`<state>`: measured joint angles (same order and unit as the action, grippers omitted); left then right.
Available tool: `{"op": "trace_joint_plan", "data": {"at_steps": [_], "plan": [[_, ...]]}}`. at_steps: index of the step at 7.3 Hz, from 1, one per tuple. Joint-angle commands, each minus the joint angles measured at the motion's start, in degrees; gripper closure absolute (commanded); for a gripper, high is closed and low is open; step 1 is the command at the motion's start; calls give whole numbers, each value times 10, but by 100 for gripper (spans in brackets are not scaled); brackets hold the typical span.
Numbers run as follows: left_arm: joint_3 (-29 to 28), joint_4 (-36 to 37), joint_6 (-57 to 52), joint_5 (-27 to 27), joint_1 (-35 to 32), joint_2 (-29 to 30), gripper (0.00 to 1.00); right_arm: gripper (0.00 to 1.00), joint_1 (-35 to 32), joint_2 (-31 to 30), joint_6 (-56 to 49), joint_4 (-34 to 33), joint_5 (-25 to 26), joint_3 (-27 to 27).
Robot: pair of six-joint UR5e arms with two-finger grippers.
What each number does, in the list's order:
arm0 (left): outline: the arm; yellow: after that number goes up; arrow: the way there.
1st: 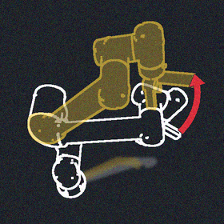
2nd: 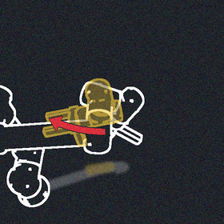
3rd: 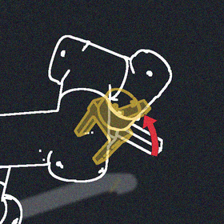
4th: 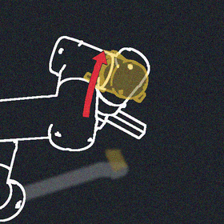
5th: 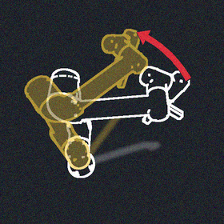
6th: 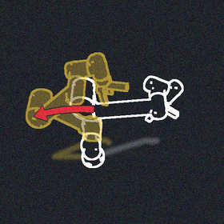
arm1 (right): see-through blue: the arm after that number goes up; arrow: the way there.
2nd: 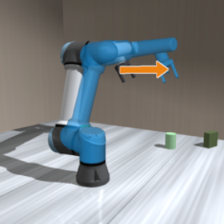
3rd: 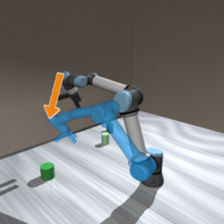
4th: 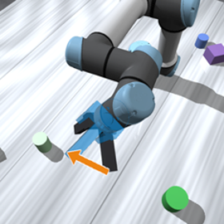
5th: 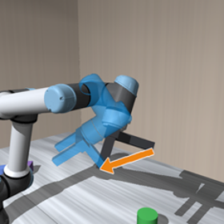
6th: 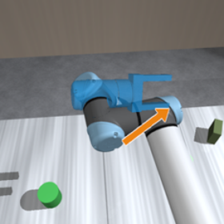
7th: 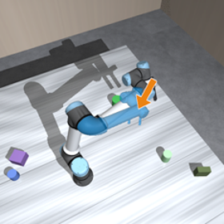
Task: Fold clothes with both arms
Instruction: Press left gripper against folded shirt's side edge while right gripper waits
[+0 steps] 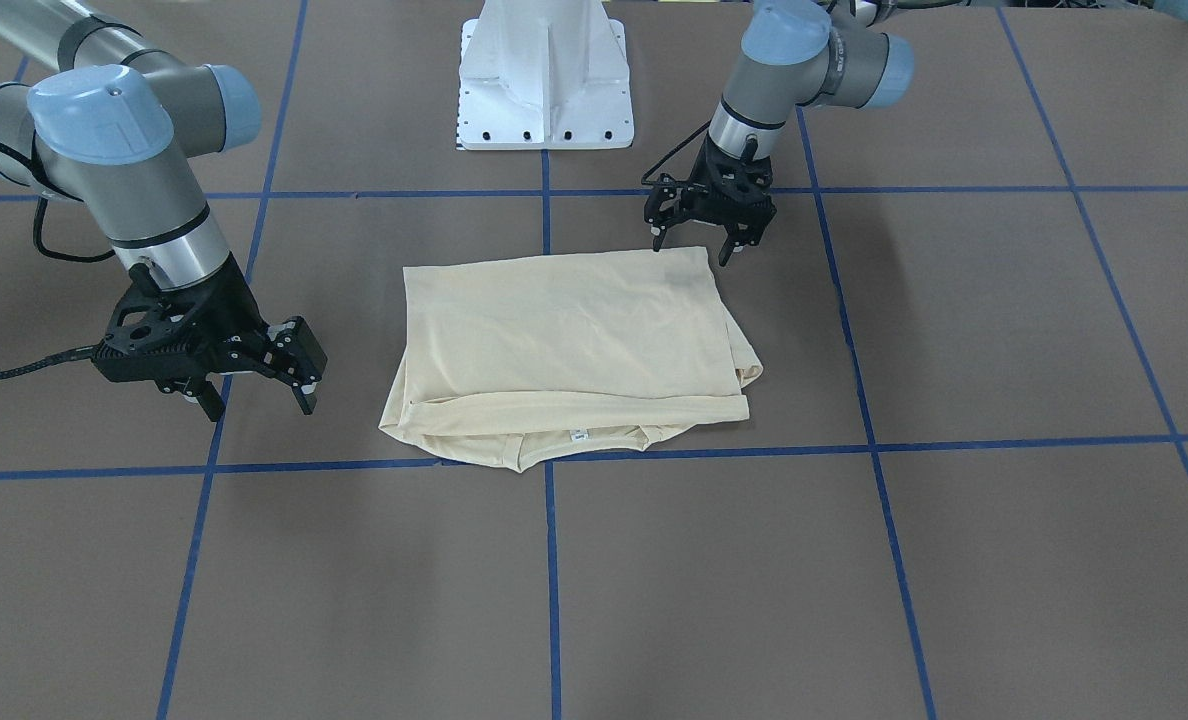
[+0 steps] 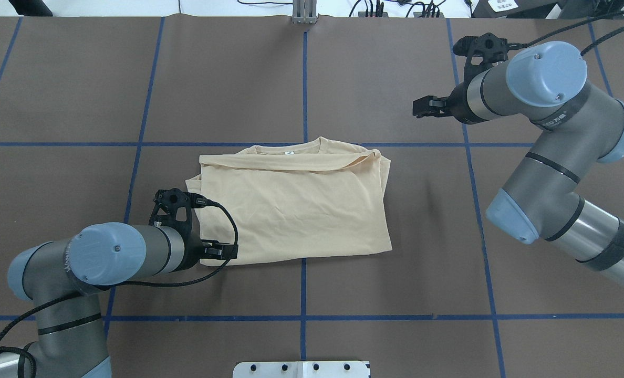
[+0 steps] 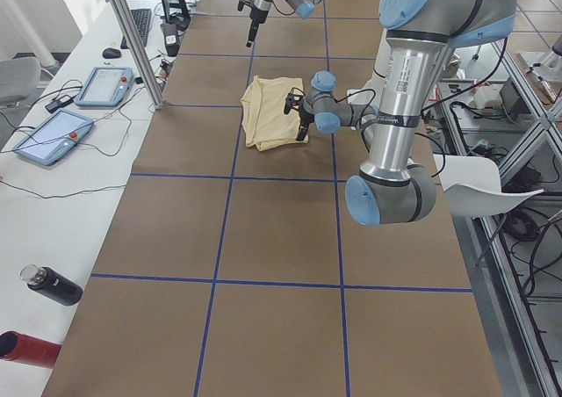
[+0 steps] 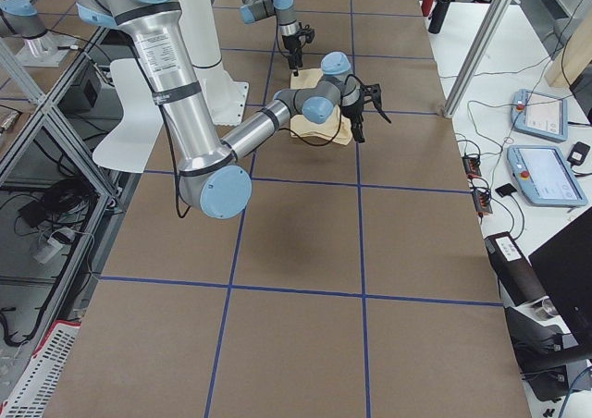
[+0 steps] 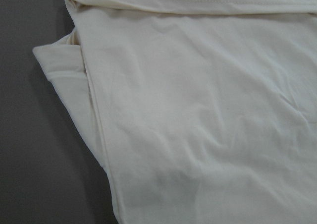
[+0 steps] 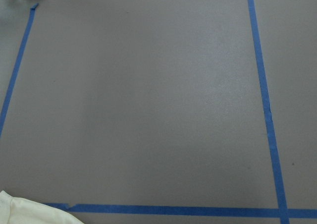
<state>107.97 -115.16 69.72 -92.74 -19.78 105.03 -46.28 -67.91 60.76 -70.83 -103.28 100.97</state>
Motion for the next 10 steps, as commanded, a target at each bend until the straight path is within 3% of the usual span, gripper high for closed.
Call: {"op": "trace_joint_plan", "data": {"at_steps": [1, 2, 3, 6, 8, 10], "plan": [[-8, -1, 1, 0, 11, 1, 17, 0, 0, -1, 1, 1, 0, 0], [-9, -1, 1, 0, 12, 1, 21, 0, 0, -2, 1, 1, 0, 0], [-9, 0, 1, 0, 12, 1, 33, 0, 0, -2, 2, 1, 0, 0], [-7, 1, 2, 3, 17, 0, 100, 0, 0, -2, 4, 2, 0, 0], [5, 7, -8, 2, 7, -9, 100, 0, 0, -2, 5, 2, 0, 0], [6, 22, -104, 1, -57, -18, 100, 0, 1, -1, 6, 2, 1, 0]]}}
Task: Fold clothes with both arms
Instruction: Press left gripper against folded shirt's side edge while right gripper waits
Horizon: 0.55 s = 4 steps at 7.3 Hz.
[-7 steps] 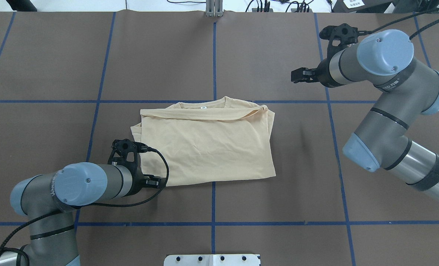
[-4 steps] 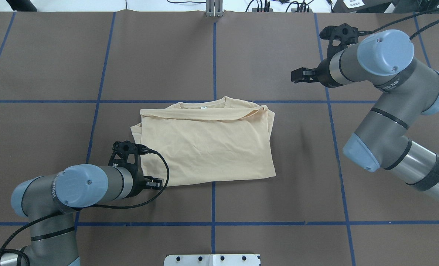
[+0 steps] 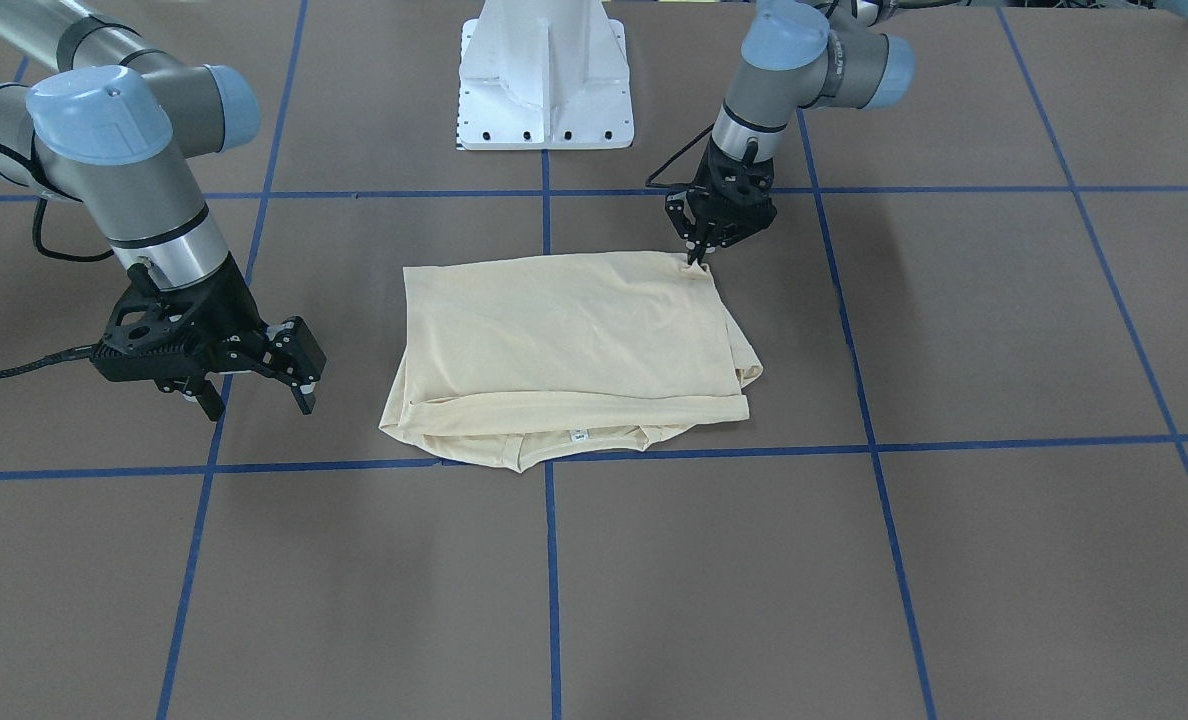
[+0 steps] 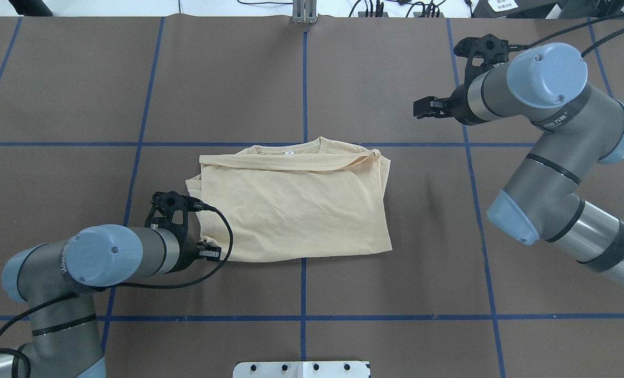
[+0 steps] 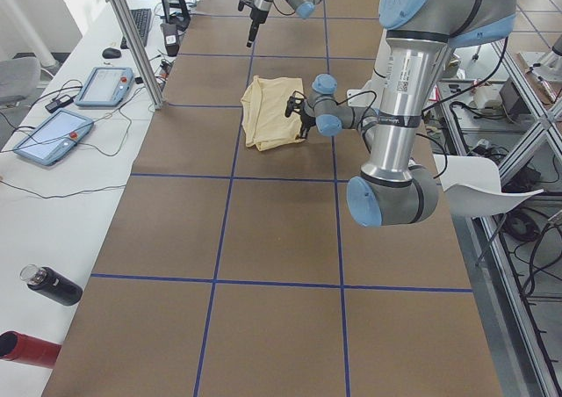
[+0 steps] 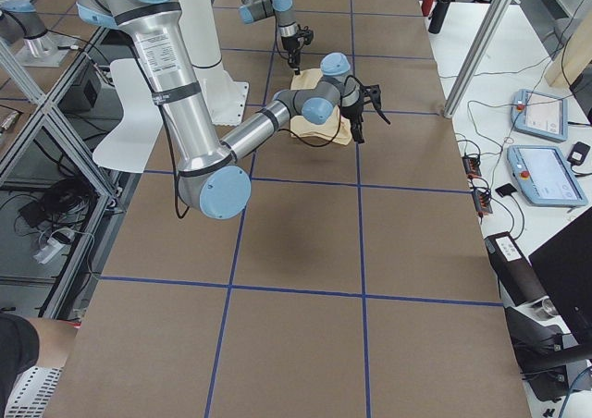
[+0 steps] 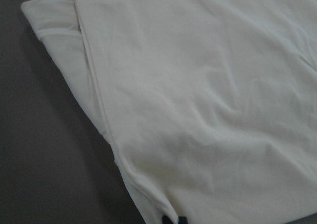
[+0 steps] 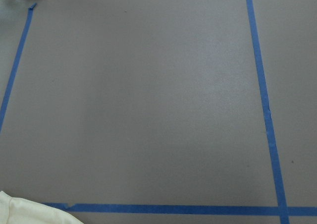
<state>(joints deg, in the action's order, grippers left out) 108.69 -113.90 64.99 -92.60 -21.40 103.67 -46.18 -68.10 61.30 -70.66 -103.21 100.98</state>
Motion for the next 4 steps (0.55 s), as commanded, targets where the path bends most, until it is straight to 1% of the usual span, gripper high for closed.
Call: {"op": "trace_joint_plan", "data": {"at_steps": [1, 2, 3, 4], "plan": [[-28, 11, -116, 0, -90, -1, 100, 0, 1, 2, 0, 0, 1, -1], [-84, 6, -170, 0, -140, 23, 100, 0, 1, 2, 1, 0, 1, -2], [-165, 4, -229, -1, -194, 89, 100, 0, 2, 2, 1, 0, 1, -2], [-262, -3, -254, -1, -233, 155, 100, 0, 2, 3, 1, 0, 1, -3]]}}
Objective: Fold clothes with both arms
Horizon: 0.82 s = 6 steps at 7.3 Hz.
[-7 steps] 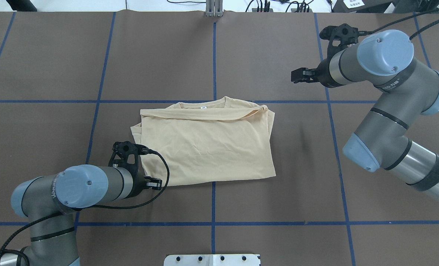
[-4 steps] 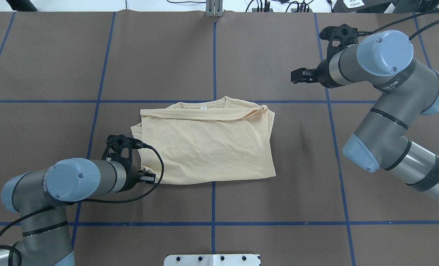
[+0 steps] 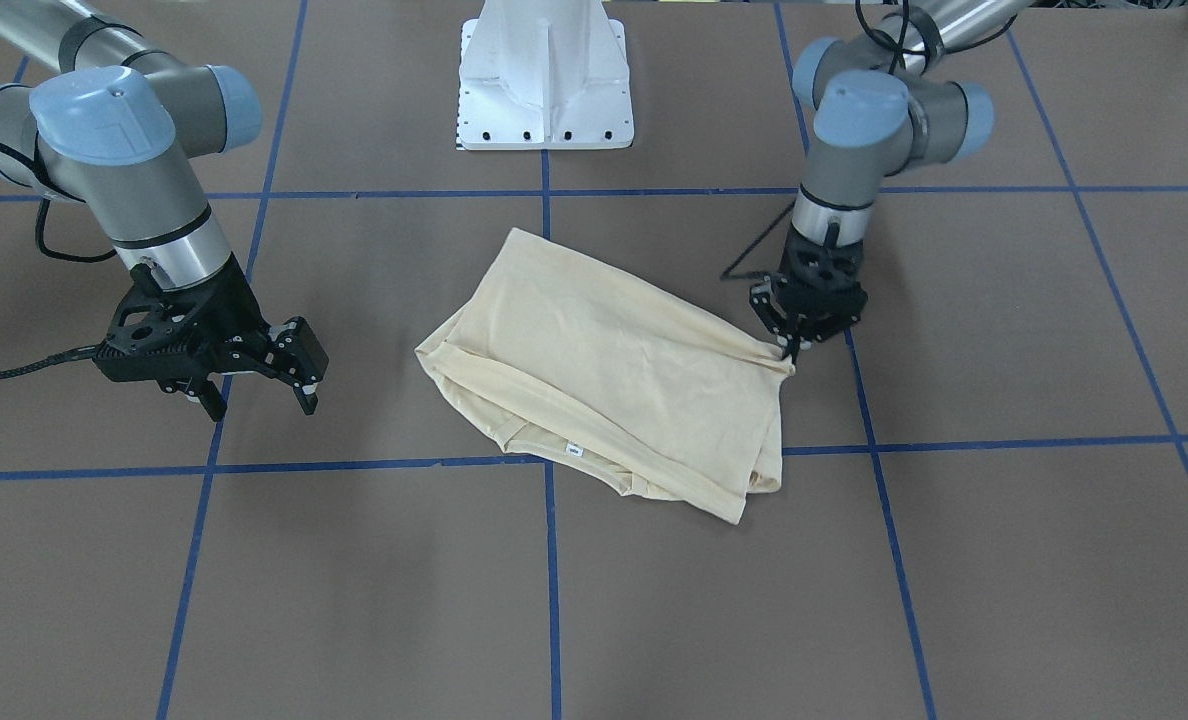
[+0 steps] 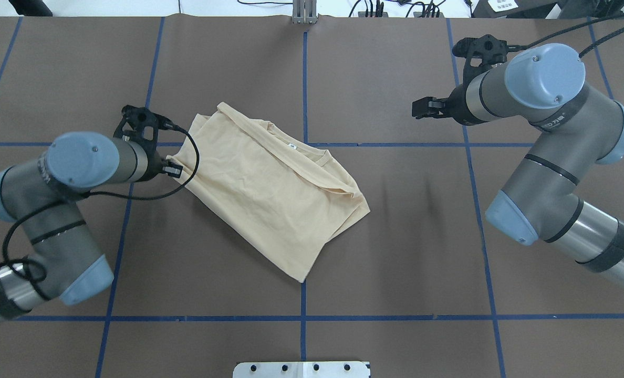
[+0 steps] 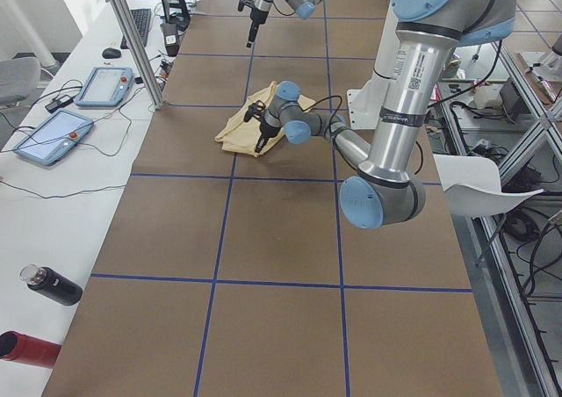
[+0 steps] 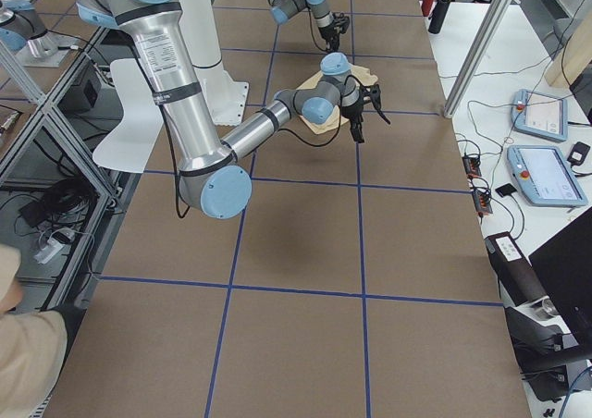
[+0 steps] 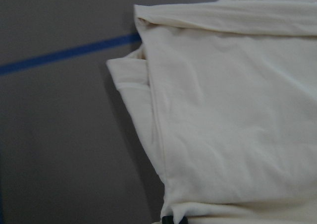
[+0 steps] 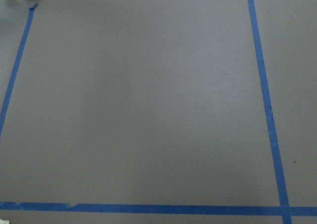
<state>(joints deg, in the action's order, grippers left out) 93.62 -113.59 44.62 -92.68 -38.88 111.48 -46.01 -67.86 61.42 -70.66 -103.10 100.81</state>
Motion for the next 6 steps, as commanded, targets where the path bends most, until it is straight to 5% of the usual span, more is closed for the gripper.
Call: {"op": "trace_joint_plan", "data": {"at_steps": [1, 2, 3, 4, 5, 6], "plan": [[-221, -60, -70, 0, -81, 151, 100, 0, 0, 2, 0, 0, 0, -1], [-341, -141, -101, 0, -100, 211, 100, 0, 0, 3, 0, 0, 0, -1], [-389, -174, -137, -2, -118, 237, 100, 0, 0, 4, 0, 0, 0, -1], [-390, -181, -156, -7, -131, 235, 12, 0, 1, 5, 1, 0, 0, -1], [-388, -210, -161, -11, -133, 231, 0, 0, 7, 10, 22, 0, 2, -2], [-384, -226, -180, -48, -139, 229, 0, 0, 27, 39, 66, -6, 6, -12]]}}
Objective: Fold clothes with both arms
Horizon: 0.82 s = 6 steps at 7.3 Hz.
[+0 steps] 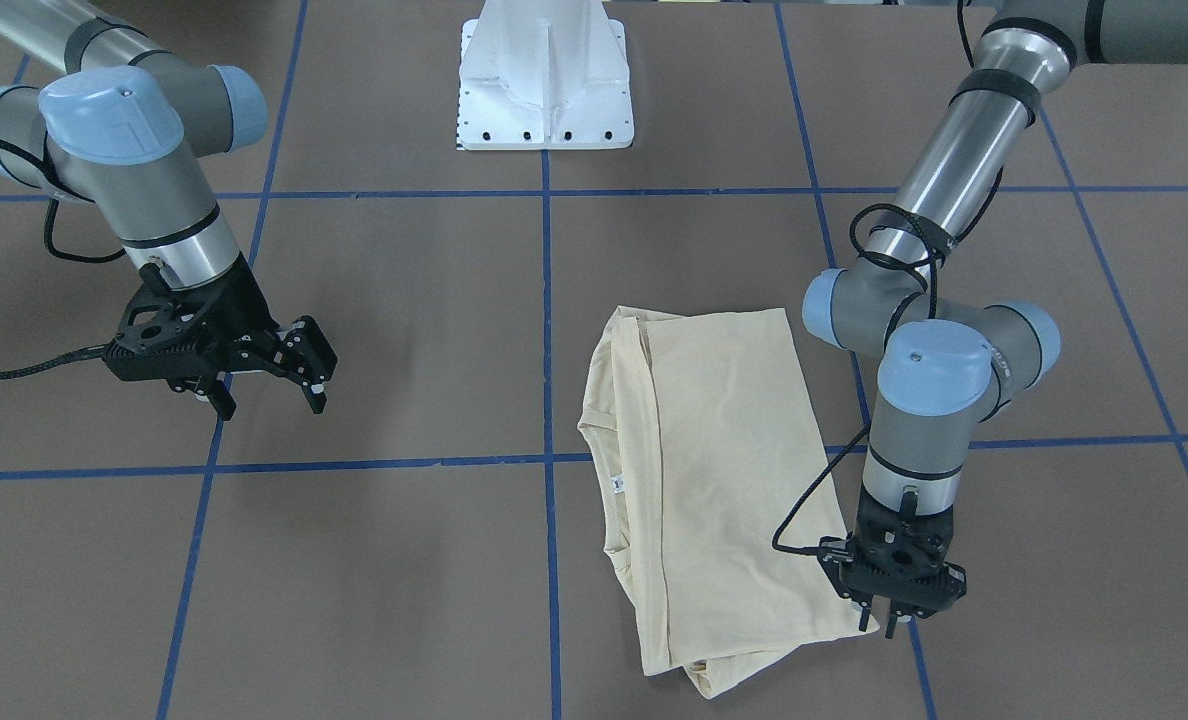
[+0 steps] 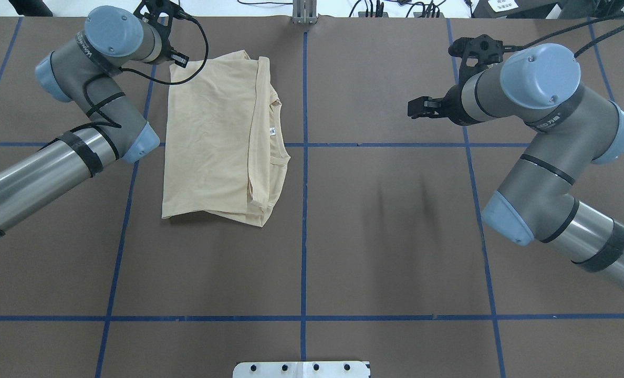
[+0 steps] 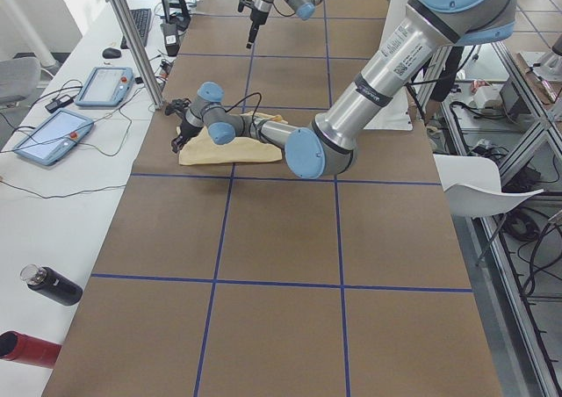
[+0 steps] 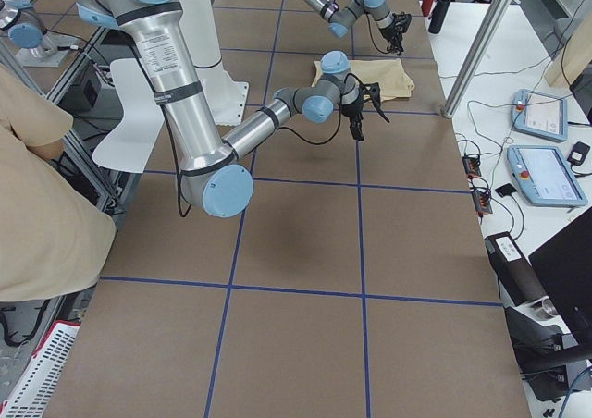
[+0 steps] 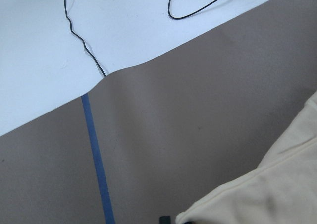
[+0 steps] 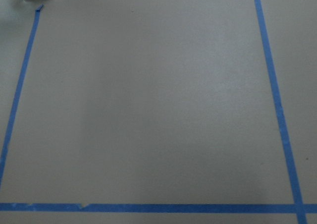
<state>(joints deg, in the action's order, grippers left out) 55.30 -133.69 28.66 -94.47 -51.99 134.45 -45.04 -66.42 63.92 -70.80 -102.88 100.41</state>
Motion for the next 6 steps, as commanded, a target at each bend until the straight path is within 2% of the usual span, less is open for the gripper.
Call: {"op": "trace_joint_plan", "data": {"at_steps": [1, 2, 3, 5, 6], "plan": [[32, -27, -21, -58, -14, -28, 0, 0, 42, 77, 98, -7, 21, -48], [74, -26, -20, -60, -15, -58, 0, 1, 83, 140, 156, -7, 79, -108], [81, -26, -20, -60, -15, -66, 0, 5, 116, 188, 194, -8, 120, -162], [82, -27, -19, -60, -15, -70, 0, 28, 170, 281, 247, -8, 185, -263], [87, -27, -17, -60, -15, -74, 0, 38, 186, 319, 264, -8, 196, -310]]}}
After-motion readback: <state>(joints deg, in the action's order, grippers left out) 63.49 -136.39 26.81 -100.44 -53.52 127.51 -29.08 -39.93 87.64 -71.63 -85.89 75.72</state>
